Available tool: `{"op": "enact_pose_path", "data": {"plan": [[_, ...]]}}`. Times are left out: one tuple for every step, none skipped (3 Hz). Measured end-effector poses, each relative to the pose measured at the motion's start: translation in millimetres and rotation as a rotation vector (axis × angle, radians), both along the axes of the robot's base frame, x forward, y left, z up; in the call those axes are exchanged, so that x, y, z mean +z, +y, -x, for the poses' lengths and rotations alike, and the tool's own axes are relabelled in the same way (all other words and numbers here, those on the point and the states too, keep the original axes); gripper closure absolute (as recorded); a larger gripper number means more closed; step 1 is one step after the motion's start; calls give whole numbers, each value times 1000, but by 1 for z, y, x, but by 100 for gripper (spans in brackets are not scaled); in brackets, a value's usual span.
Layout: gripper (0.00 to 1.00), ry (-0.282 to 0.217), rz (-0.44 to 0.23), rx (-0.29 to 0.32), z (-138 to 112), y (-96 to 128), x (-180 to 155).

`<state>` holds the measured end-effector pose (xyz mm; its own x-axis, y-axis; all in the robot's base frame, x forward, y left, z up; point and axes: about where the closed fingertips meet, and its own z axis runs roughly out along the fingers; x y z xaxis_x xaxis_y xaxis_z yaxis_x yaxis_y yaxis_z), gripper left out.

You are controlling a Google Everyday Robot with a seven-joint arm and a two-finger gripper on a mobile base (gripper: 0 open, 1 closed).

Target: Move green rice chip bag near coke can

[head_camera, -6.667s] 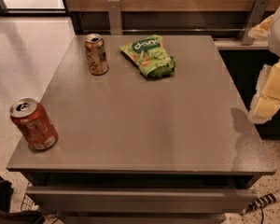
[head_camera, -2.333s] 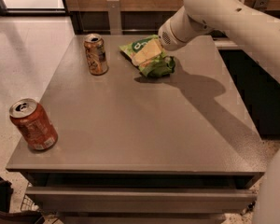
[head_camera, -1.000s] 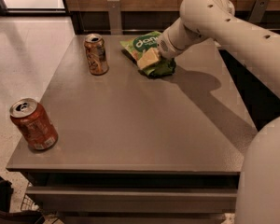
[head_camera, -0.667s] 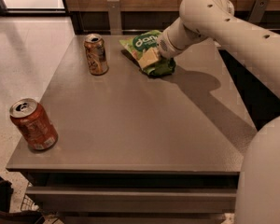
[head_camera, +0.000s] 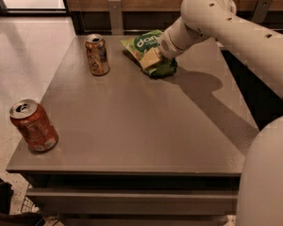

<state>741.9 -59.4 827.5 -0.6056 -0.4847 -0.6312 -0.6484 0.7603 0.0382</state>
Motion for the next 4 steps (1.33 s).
{"op": "enact_pose_path", "data": {"plan": [[100, 0, 0, 0, 0, 0, 1], [100, 0, 0, 0, 0, 0, 1], [100, 0, 0, 0, 0, 0, 1], [100, -82, 60, -87, 23, -47, 46]]}}
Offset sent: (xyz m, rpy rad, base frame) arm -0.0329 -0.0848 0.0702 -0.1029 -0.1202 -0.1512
